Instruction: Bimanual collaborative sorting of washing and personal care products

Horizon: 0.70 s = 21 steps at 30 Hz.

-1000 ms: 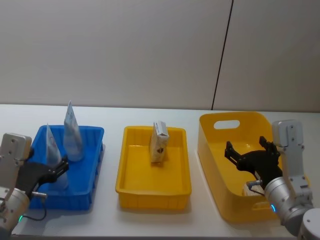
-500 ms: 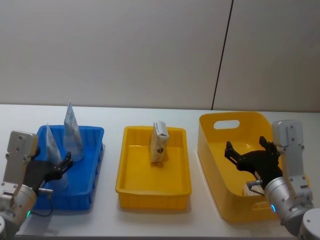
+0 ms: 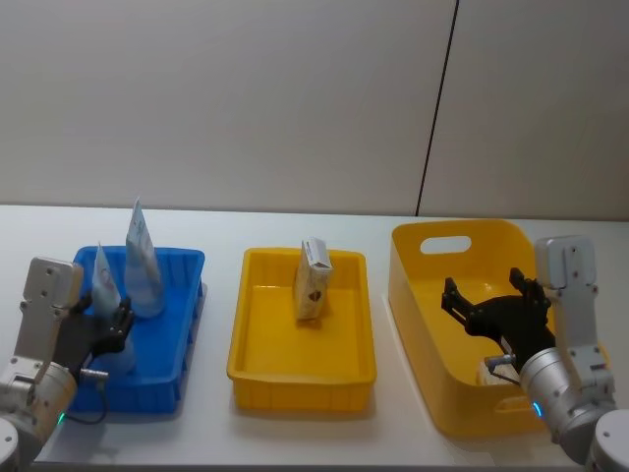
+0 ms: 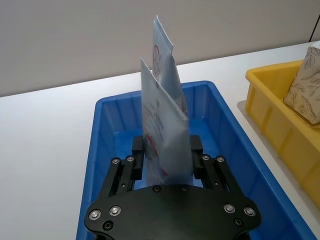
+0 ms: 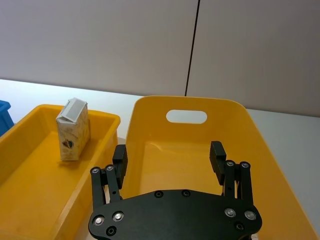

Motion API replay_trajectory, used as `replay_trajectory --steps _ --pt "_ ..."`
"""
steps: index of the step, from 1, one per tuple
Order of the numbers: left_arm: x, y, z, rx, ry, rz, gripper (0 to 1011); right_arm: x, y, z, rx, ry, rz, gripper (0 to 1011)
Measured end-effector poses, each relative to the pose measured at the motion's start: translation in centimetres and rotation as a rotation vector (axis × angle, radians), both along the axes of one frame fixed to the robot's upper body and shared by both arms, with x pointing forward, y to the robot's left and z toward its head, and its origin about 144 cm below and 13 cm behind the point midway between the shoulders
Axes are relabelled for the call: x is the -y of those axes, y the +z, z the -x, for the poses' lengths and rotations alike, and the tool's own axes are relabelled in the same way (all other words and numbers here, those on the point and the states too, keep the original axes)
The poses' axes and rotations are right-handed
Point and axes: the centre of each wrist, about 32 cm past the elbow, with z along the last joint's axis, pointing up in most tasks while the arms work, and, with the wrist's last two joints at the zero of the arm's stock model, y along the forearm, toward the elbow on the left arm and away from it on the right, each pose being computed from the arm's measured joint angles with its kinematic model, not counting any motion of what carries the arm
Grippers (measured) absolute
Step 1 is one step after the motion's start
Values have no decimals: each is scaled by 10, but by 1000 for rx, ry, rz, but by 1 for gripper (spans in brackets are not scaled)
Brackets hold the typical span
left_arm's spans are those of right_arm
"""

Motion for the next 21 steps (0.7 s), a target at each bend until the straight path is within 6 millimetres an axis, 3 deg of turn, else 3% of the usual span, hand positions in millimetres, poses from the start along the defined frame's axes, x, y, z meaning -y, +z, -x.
replay_trajectory --steps 6,21 --pt "0 -1 0 2 0 -7 367 0 0 0 0 0 0 1004" --pt "-1 -1 0 21 -3 -5 266 0 0 0 0 0 0 1004"
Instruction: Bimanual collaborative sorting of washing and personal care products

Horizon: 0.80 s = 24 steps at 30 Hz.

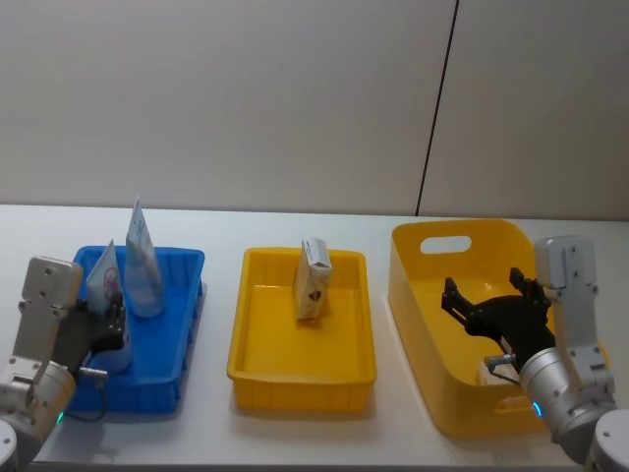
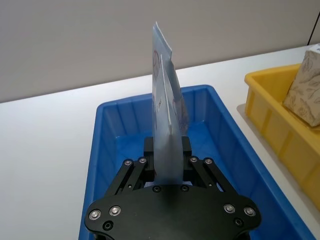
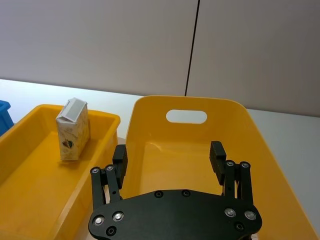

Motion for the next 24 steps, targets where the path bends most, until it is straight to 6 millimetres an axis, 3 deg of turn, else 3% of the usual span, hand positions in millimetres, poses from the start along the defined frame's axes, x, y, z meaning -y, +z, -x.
replay_trajectory --steps 10,24 --pt "2 9 1 80 -41 22 240 0 0 0 0 0 0 1004" --pt "10 41 2 235 -191 76 240 0 0 0 0 0 0 1004"
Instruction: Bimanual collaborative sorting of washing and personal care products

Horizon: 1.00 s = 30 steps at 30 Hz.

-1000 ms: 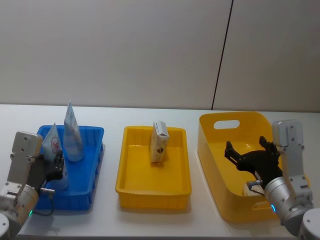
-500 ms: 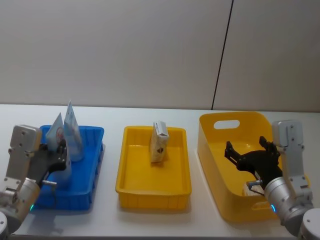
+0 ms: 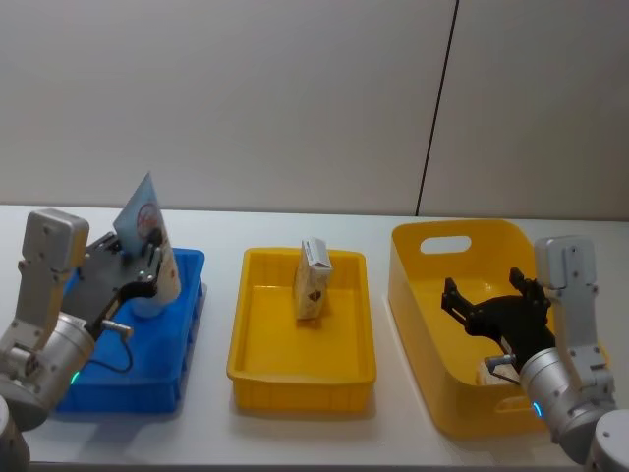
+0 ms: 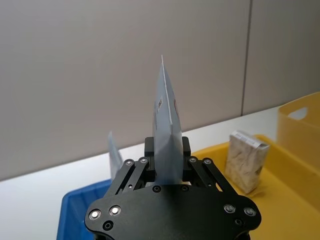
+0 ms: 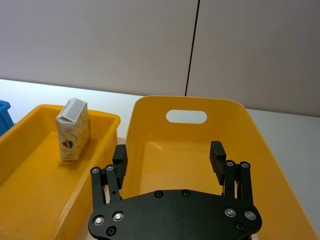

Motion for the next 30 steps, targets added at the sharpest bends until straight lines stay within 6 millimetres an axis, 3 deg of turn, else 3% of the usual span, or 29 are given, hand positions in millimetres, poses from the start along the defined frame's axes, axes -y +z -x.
replay_trajectory --steps 14,30 --pt "-3 30 -3 95 -216 -4 240 0 0 0 0 0 0 1004" --pt "-7 49 -10 149 -466 -62 240 0 0 0 0 0 0 1004"
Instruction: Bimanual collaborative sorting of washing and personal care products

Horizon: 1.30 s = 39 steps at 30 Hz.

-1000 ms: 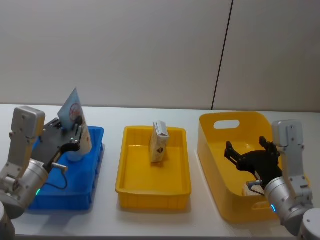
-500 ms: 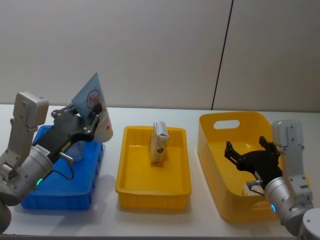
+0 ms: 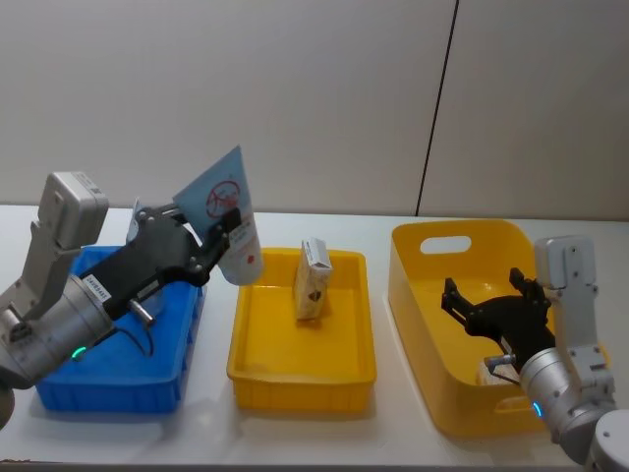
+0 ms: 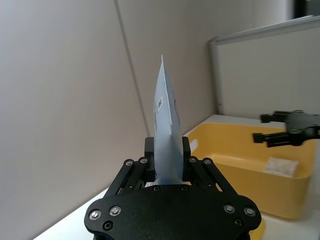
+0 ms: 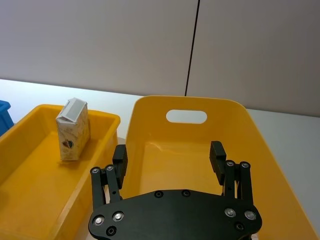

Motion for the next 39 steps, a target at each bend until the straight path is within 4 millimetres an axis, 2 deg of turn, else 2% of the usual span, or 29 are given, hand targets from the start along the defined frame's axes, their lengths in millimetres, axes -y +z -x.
replay_trajectory --steps 18,39 --pt "-2 12 -8 50 -289 -94 240 0 0 0 0 0 0 1004" --pt "3 16 -6 81 -393 -172 239 0 0 0 0 0 0 1004"
